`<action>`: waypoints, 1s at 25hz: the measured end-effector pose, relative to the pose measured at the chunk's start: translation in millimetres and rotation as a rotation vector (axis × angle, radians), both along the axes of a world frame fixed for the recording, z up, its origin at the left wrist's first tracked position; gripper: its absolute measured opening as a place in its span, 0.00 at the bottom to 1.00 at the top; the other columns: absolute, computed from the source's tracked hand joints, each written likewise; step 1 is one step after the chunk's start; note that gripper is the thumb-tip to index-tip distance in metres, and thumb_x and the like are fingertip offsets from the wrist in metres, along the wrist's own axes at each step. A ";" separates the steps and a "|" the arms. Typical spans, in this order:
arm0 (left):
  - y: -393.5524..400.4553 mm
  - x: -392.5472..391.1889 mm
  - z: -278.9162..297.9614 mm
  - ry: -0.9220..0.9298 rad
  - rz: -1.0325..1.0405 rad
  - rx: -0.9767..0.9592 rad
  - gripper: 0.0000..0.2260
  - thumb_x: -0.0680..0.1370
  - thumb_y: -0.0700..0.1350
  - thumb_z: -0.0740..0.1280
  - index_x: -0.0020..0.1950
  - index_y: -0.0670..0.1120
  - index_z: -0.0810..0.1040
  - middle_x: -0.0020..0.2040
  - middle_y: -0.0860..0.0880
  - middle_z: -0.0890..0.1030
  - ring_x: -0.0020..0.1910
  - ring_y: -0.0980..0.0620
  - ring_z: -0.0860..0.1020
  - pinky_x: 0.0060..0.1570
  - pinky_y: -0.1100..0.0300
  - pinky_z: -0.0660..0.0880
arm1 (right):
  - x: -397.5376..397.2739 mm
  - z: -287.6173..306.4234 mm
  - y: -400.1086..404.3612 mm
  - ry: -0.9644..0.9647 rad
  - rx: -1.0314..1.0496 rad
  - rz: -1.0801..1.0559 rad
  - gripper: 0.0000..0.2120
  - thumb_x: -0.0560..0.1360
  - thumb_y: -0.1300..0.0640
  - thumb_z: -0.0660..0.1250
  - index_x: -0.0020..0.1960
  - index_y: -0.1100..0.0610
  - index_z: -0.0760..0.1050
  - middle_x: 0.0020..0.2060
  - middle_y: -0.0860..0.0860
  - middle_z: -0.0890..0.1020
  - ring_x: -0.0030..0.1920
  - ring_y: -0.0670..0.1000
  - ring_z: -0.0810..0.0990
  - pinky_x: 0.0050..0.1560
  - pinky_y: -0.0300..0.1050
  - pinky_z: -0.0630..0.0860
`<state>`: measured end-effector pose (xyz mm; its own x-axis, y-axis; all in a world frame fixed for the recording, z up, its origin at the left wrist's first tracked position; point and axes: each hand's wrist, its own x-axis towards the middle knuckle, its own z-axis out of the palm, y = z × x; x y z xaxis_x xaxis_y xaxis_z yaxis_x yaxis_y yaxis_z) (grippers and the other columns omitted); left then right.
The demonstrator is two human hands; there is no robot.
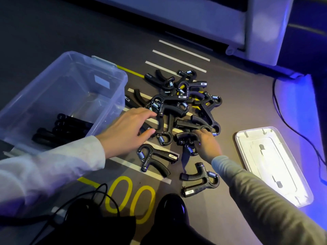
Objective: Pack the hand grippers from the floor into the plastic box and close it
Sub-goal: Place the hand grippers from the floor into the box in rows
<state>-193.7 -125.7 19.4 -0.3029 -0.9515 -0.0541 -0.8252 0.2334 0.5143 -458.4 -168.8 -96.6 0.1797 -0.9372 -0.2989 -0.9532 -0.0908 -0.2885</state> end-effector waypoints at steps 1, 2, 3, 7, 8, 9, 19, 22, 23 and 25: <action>-1.6 2.5 0.8 0.013 0.007 -0.020 0.20 0.77 0.49 0.64 0.68 0.48 0.69 0.66 0.51 0.72 0.64 0.51 0.71 0.59 0.60 0.66 | 2.7 -4.3 -4.7 0.048 -0.008 0.060 0.21 0.77 0.61 0.59 0.70 0.56 0.66 0.64 0.54 0.72 0.64 0.57 0.71 0.61 0.50 0.71; -3.2 5.1 1.4 0.020 0.014 -0.034 0.19 0.77 0.49 0.64 0.68 0.48 0.69 0.66 0.52 0.73 0.62 0.52 0.71 0.56 0.63 0.65 | 6.2 -8.9 -9.9 0.108 0.002 0.114 0.22 0.77 0.59 0.59 0.72 0.56 0.64 0.65 0.54 0.72 0.65 0.56 0.70 0.63 0.50 0.70; -4.0 7.5 2.4 0.024 0.023 -0.043 0.19 0.77 0.50 0.64 0.68 0.49 0.69 0.65 0.52 0.73 0.61 0.54 0.72 0.54 0.66 0.63 | 9.7 -13.5 -14.3 0.170 0.026 0.154 0.23 0.78 0.58 0.59 0.72 0.56 0.63 0.65 0.54 0.72 0.66 0.56 0.69 0.64 0.50 0.70; -5.4 15.3 2.1 0.050 0.045 -0.060 0.19 0.76 0.49 0.64 0.67 0.49 0.71 0.63 0.53 0.75 0.57 0.57 0.73 0.53 0.70 0.60 | 22.5 -27.7 -22.8 0.422 0.007 0.286 0.24 0.77 0.56 0.62 0.71 0.57 0.61 0.64 0.54 0.70 0.65 0.56 0.69 0.62 0.49 0.68; -5.1 17.3 1.1 0.053 0.047 -0.059 0.19 0.76 0.49 0.65 0.66 0.50 0.71 0.63 0.54 0.75 0.58 0.57 0.73 0.54 0.69 0.61 | 23.9 -29.8 -24.0 0.465 -0.022 0.326 0.24 0.76 0.56 0.63 0.70 0.57 0.62 0.63 0.54 0.70 0.64 0.56 0.69 0.61 0.49 0.68; -4.5 19.0 0.5 0.054 0.051 -0.053 0.18 0.76 0.50 0.64 0.66 0.50 0.70 0.63 0.54 0.75 0.58 0.58 0.74 0.54 0.69 0.61 | 25.1 -29.6 -24.7 0.488 -0.038 0.351 0.24 0.76 0.57 0.63 0.70 0.57 0.62 0.63 0.55 0.70 0.63 0.56 0.70 0.60 0.48 0.68; 3.7 21.7 -2.9 0.093 0.068 0.029 0.18 0.77 0.50 0.64 0.67 0.52 0.69 0.63 0.53 0.75 0.38 0.79 0.68 0.40 0.72 0.63 | 24.4 -23.8 -19.7 0.533 -0.135 0.481 0.22 0.77 0.61 0.60 0.69 0.61 0.60 0.58 0.58 0.73 0.56 0.58 0.76 0.54 0.49 0.73; 3.3 22.6 -3.6 0.114 0.076 0.029 0.18 0.77 0.50 0.64 0.66 0.52 0.70 0.60 0.54 0.76 0.36 0.75 0.71 0.39 0.73 0.63 | 27.0 -12.0 -19.2 0.490 -0.263 0.521 0.26 0.61 0.60 0.76 0.57 0.61 0.73 0.42 0.56 0.78 0.39 0.56 0.79 0.39 0.48 0.76; 3.0 23.0 -2.8 0.116 0.082 0.024 0.17 0.77 0.49 0.65 0.66 0.52 0.71 0.59 0.54 0.76 0.36 0.71 0.73 0.40 0.72 0.63 | 27.9 -8.2 -19.8 0.466 -0.331 0.552 0.27 0.56 0.61 0.78 0.53 0.60 0.74 0.37 0.55 0.78 0.34 0.55 0.78 0.35 0.48 0.75; 1.5 24.8 -1.1 0.130 0.106 0.010 0.16 0.76 0.49 0.65 0.64 0.52 0.72 0.59 0.55 0.77 0.42 0.65 0.75 0.47 0.67 0.64 | 34.5 7.0 -16.6 0.422 -0.504 0.628 0.23 0.61 0.62 0.72 0.55 0.58 0.71 0.37 0.54 0.77 0.35 0.56 0.77 0.40 0.49 0.72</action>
<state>-168.9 -124.3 18.3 -0.2061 -0.9780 -0.0306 -0.7710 0.1431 0.6206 -423.9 -185.5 -89.6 0.6701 -0.7414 -0.0366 -0.7032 -0.6499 0.2883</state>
